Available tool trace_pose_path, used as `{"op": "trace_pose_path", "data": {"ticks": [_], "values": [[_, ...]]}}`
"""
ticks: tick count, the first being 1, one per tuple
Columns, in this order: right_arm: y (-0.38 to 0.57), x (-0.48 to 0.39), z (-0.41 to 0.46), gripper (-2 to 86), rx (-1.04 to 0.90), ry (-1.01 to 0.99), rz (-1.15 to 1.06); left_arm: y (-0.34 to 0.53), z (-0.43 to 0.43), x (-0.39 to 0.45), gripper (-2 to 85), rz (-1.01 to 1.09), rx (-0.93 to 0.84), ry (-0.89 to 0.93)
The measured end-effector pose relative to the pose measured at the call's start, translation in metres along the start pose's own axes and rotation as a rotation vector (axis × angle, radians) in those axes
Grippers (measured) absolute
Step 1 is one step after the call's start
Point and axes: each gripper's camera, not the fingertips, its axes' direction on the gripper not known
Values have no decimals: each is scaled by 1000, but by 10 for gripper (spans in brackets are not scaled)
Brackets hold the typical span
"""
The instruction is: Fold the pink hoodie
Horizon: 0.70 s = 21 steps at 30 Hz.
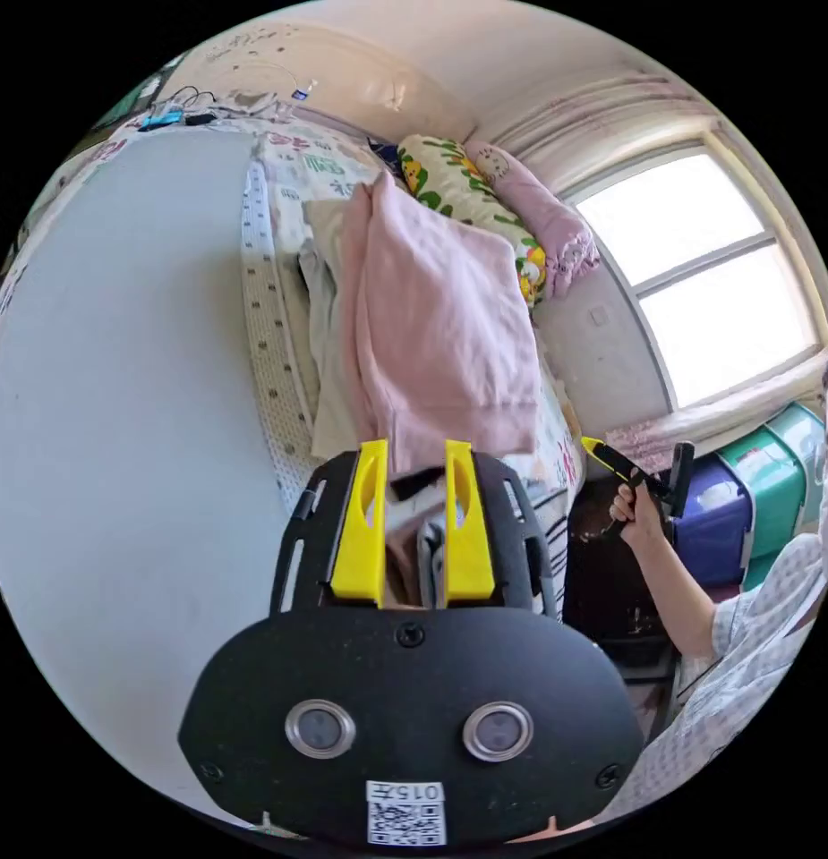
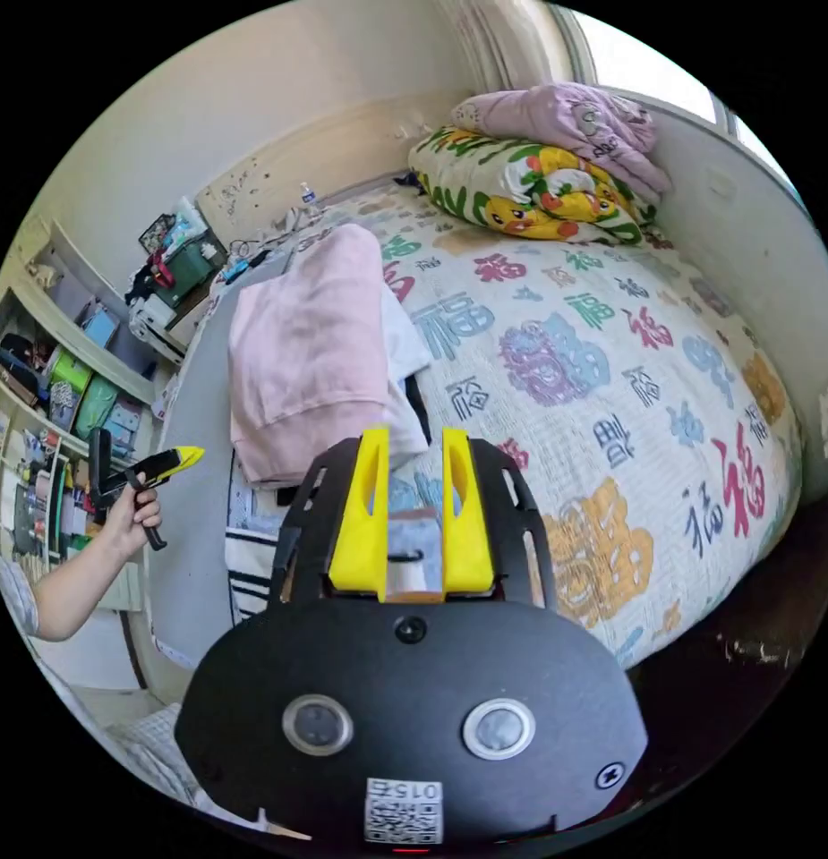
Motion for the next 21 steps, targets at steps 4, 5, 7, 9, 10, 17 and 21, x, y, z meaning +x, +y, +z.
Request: {"op": "trace_pose_path", "data": {"ticks": [4, 5, 7, 9, 10, 17, 21], "values": [[-78, -4, 43, 224, -14, -136, 49, -58, 14, -3, 165, -32, 74, 19], [-100, -7, 58, 226, -27, -186, 43, -75, 21, -5, 182, -58, 92, 23], [-127, -10, 83, 217, -67, -218, 53, -96, 30, -11, 199, -96, 120, 17], [-149, -18, 109, 190, -143, -200, 72, -117, 47, -15, 194, -105, 92, 1], [-151, -22, 109, 184, -143, -160, 73, -121, 53, -16, 189, -101, 70, 11], [-155, -60, 40, 100, -1, -90, -59, -107, 38, -9, 47, 2, 113, 114], [-147, -108, -26, 93, 92, -129, -142, -76, -9, 3, 39, 134, 181, 255]]}}
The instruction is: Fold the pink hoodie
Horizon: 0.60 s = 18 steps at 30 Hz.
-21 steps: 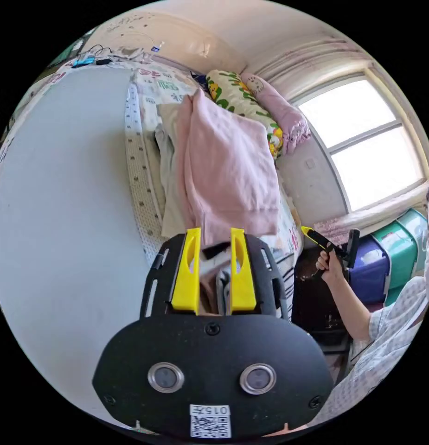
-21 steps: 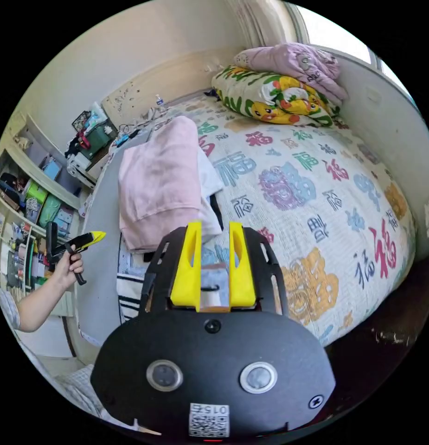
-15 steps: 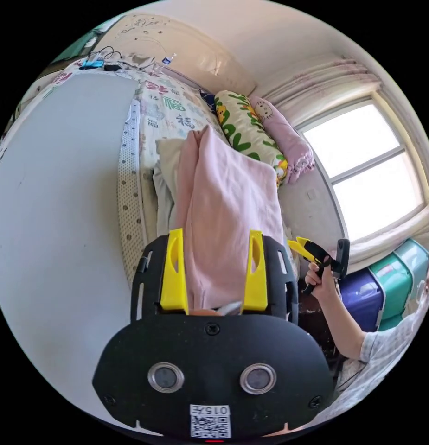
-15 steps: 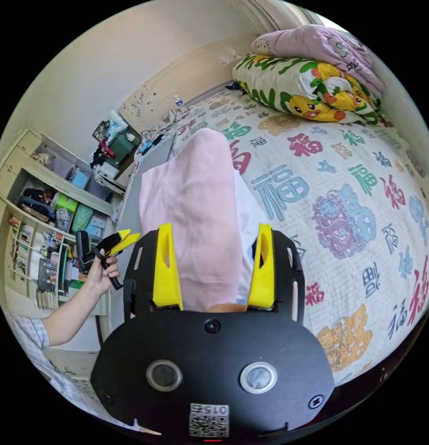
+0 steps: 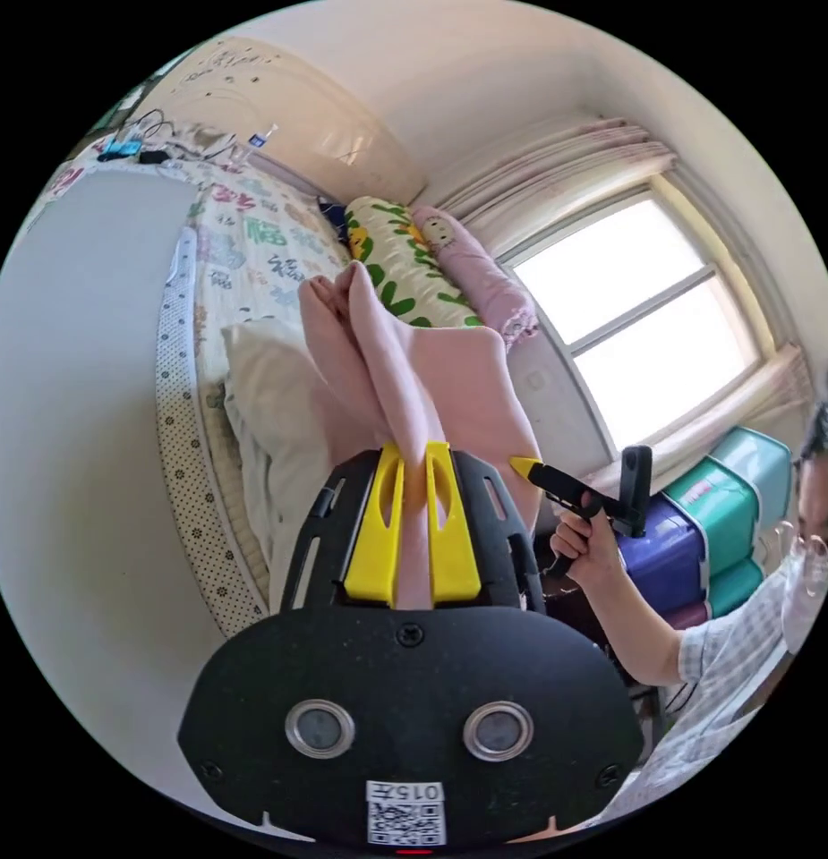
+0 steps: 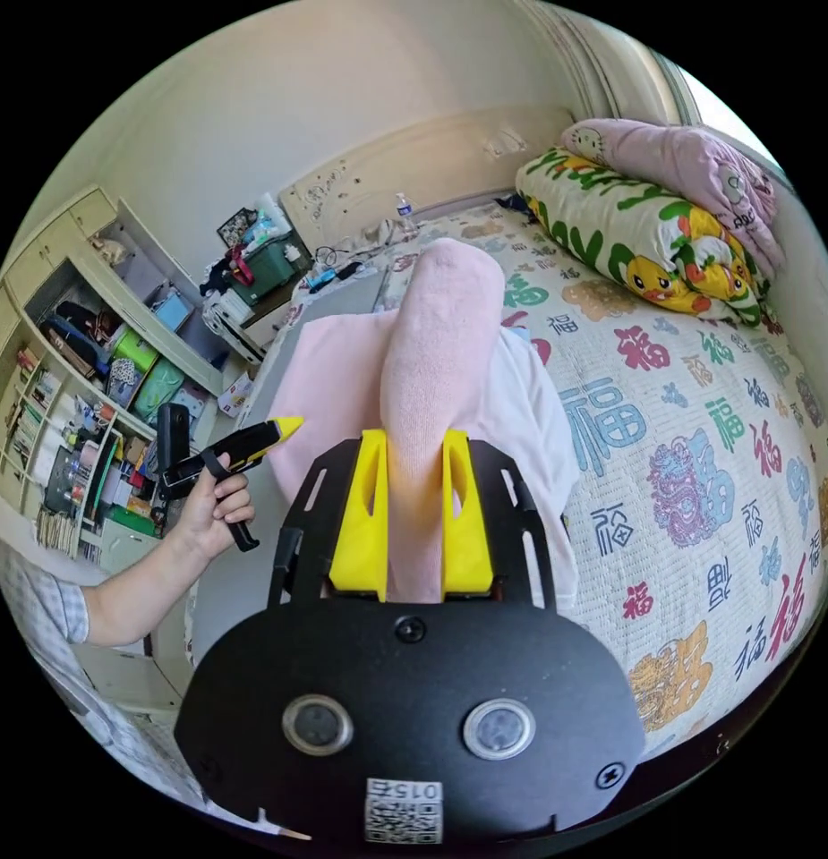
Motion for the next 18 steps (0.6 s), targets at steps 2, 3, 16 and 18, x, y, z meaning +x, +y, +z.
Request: {"op": "trace_pose_path", "data": {"ticks": [2, 3, 16, 18], "values": [[2, -26, -27, 93, 31, -4, -15, 14, -32, 9, 37, 45, 39, 38], [5, -43, -47, 93, 52, -21, -20, 25, -58, 11, 36, 63, 70, 69], [65, -193, -82, 95, -255, -302, 179, 224, -332, -46, 35, -181, -22, 120], [73, -207, -59, 94, -403, -204, 153, 265, -344, -62, 37, -226, -102, 18]]}}
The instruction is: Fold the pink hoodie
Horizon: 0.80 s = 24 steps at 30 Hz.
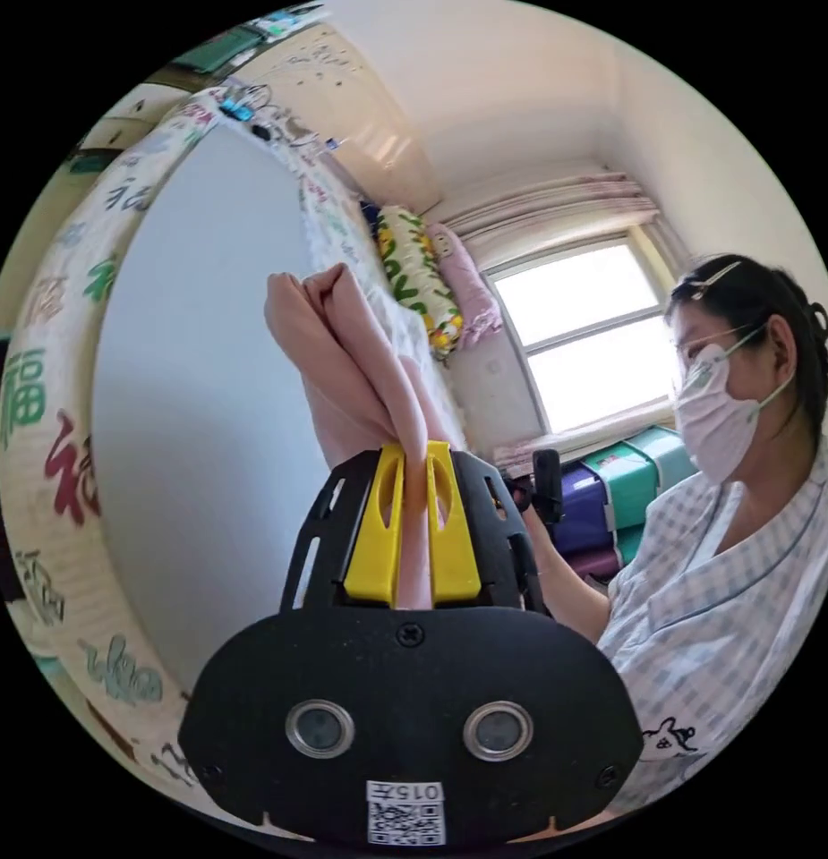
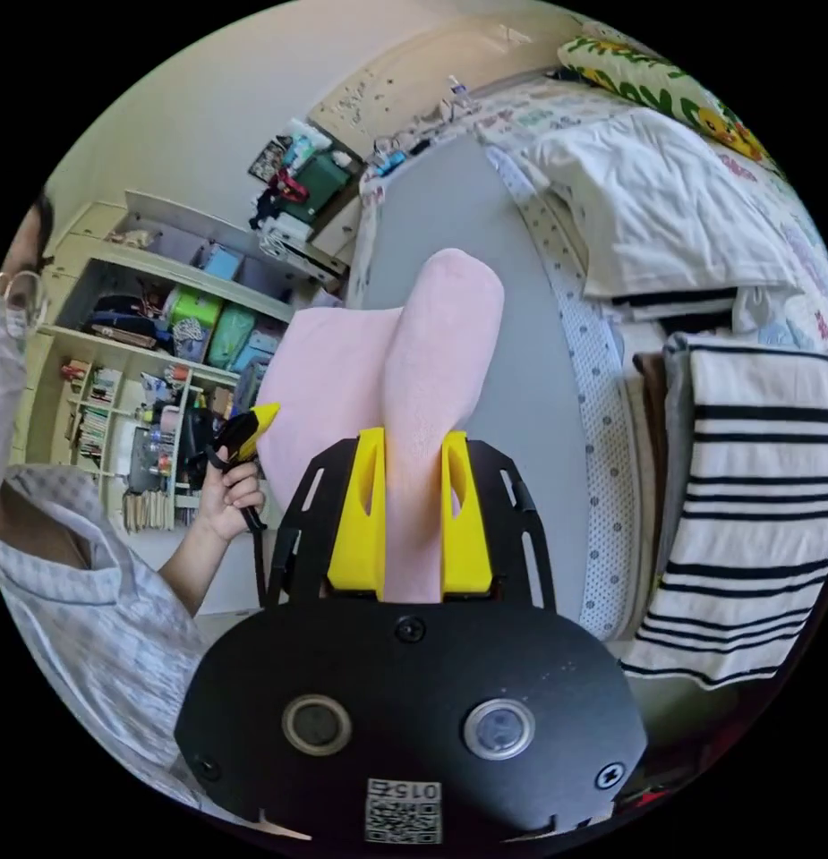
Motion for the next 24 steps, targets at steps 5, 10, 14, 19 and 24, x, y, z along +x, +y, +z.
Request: {"op": "trace_pose_path", "data": {"ticks": [5, 10, 14, 19, 24], "values": [[-14, -20, 16, 95, -186, 342, -258, 64, 4, -39, 45, 28, -87, -209], [-49, 21, -67, 101, -110, 147, -391, 118, -1, -82, 61, -3, 169, -69], [-90, 35, -137, 102, -171, 58, -609, 125, 9, -79, 82, 164, 114, -111], [-141, 50, -220, 105, -217, -64, -740, 143, 10, -73, 84, 319, 102, -212], [-166, 36, -319, 104, -242, -18, -817, 177, 1, -72, 91, 337, 179, -263]]}}
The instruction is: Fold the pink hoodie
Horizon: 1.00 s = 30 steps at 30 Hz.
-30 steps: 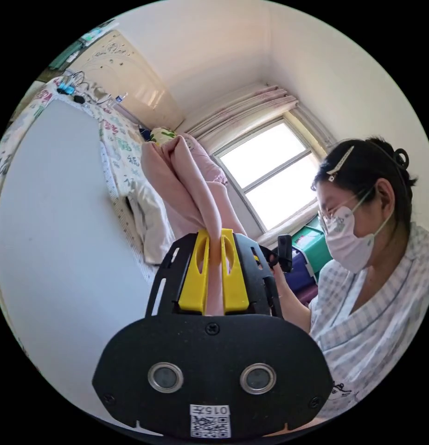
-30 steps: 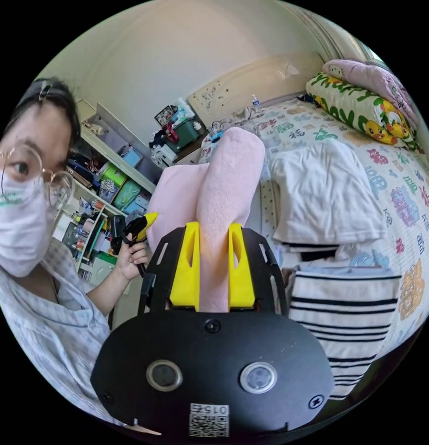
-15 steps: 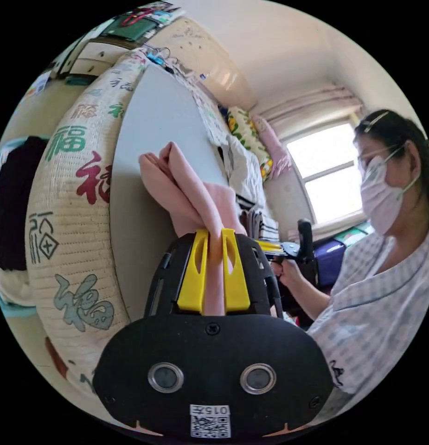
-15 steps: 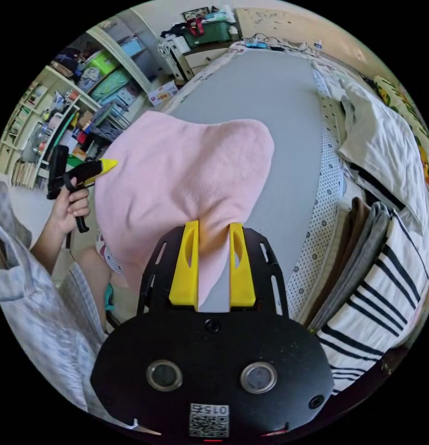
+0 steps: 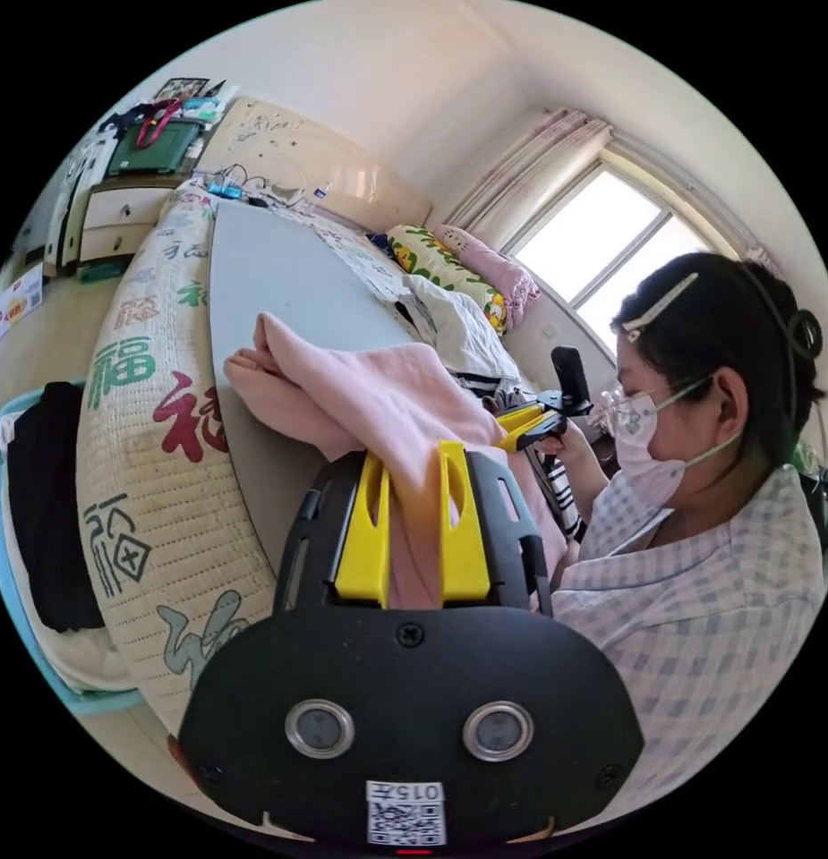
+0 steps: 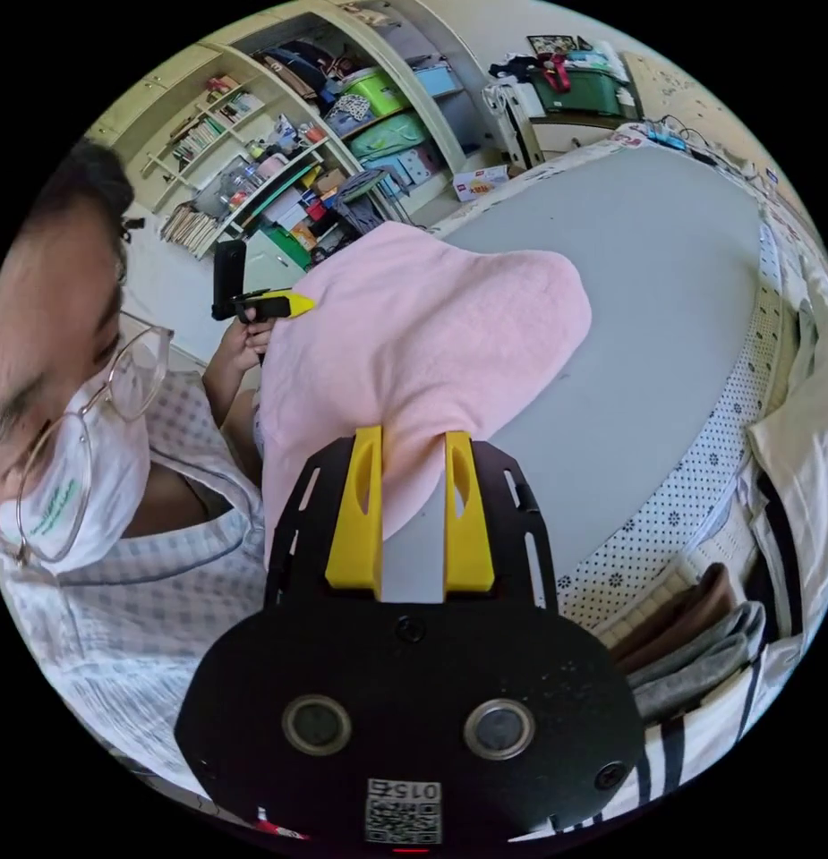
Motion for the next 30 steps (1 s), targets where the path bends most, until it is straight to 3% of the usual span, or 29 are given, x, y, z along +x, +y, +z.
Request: {"op": "trace_pose_path", "data": {"ticks": [4, 6, 9, 11, 16, 20, 24, 30], "values": [[17, -44, -76, 86, 52, 191, 22, 21, -26, 21, 99, 73, 51, -114], [30, -84, -130, 47, 131, 355, 82, 41, -48, 39, 80, 94, 142, -254], [34, -131, -186, 8, 309, 405, 209, 67, -67, 56, 19, 54, 290, -280], [24, -156, -198, 1, 324, 378, 266, 80, -64, 62, 1, 10, 340, -286], [-20, -214, -198, -3, 235, 599, 478, 100, -37, 70, -8, -263, 345, -312], [-46, -246, -234, -5, 209, 808, 625, 113, -9, 71, -9, -525, 360, -445], [-71, -260, -294, -8, 150, 875, 695, 133, -9, 56, -9, -807, 429, -321], [-118, -283, -363, -10, -38, 1040, 639, 143, -21, 35, -9, -1001, 428, -187]]}}
